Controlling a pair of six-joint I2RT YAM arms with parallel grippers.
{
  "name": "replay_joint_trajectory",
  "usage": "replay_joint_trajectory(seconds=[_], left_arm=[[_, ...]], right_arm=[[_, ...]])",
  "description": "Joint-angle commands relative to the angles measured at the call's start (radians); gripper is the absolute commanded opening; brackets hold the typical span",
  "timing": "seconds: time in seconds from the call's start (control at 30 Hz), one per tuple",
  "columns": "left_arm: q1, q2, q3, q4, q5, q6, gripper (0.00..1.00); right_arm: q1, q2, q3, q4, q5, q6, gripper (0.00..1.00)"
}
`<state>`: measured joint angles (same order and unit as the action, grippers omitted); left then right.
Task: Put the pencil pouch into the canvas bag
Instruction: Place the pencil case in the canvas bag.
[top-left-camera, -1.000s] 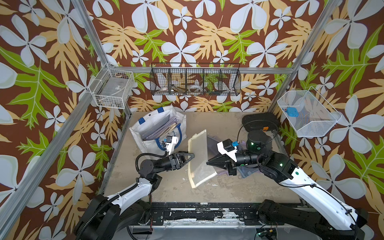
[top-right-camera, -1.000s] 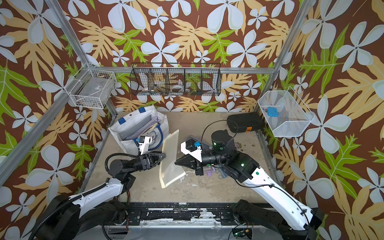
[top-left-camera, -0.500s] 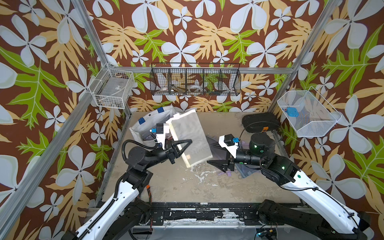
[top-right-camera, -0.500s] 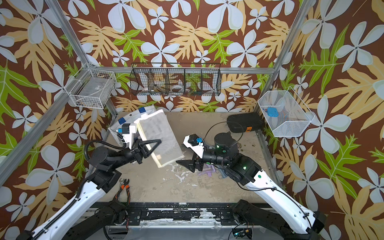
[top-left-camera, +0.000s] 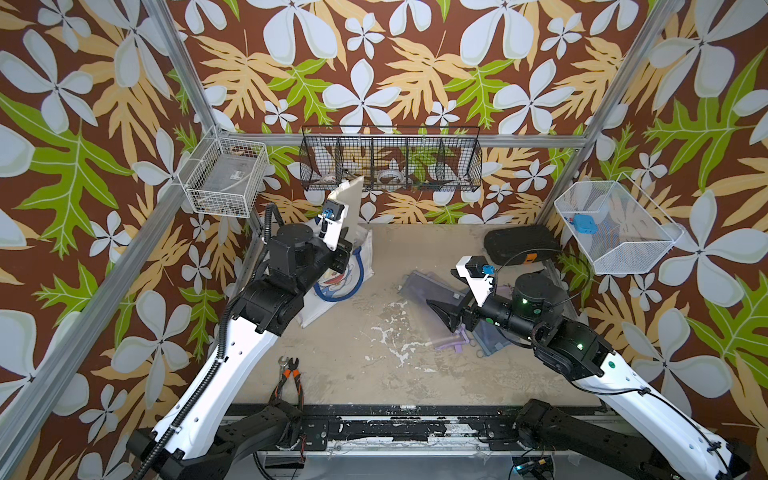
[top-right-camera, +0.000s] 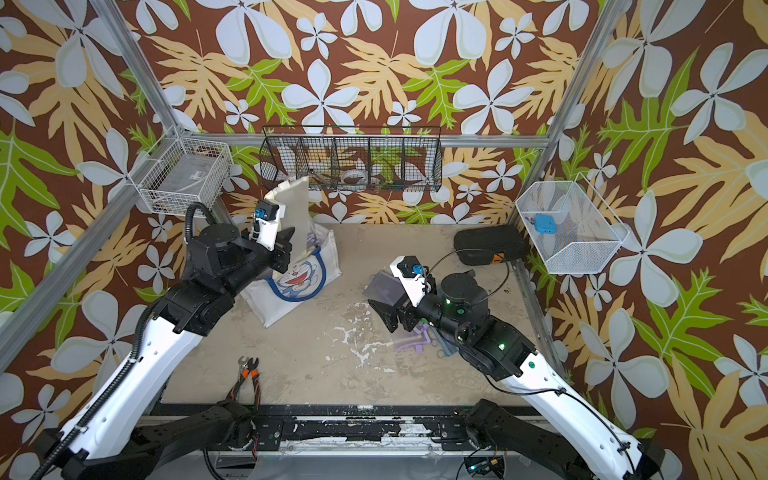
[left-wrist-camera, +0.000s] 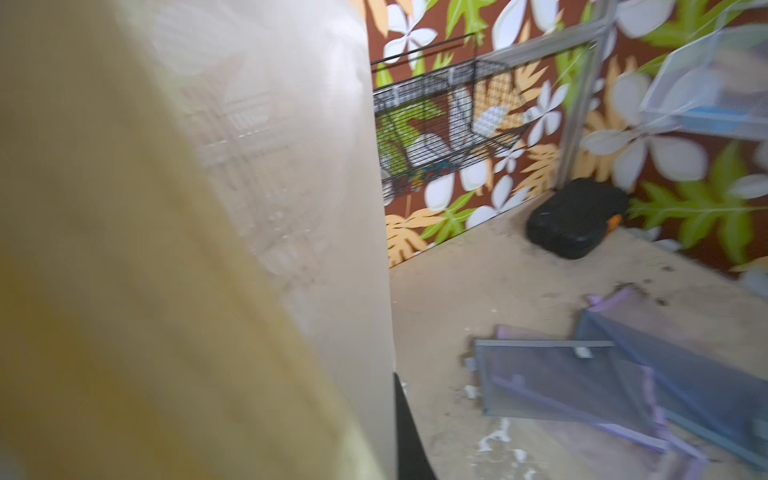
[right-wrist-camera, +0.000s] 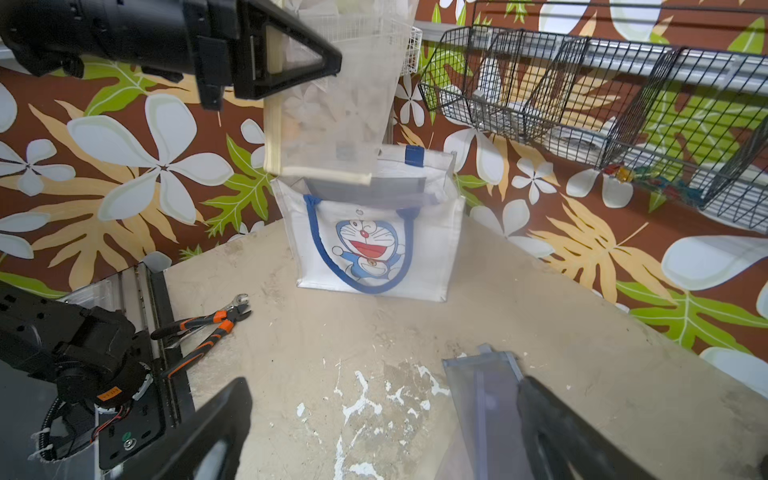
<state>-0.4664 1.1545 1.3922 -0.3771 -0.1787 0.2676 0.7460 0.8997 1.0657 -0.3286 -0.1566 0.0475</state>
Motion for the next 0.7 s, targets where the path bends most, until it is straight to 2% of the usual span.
replay_joint_trajectory(seconds=[0.0,0.1,0.23,0.4,0.67], left_arm=[[0.005,0.039,-0.004,-0.005,-0.262,0.216,0.00],[0.015,0.058,-0.062,0.085,-0.332,0.309,0.00],[0.060,0.106,-0.089,0.128,-0.303,0.365,0.00],[0.064,0.148,-0.138,0.167,-0.243,0.439,0.00],[0.095,0.171,-0.169,0.145,-0.181,0.427,0.00]], right_arm=[[-0.005,-0.014,-0.004,-0.005,0.045,0.013,1.00],[-0.010,-0.037,-0.016,-0.001,0.046,-0.001,1.00],[-0.020,-0.049,-0.013,-0.002,0.037,-0.006,1.00],[-0.022,-0.072,-0.019,0.001,0.041,-0.006,0.98],[-0.037,-0.065,0.020,-0.014,0.022,-0.042,0.98]])
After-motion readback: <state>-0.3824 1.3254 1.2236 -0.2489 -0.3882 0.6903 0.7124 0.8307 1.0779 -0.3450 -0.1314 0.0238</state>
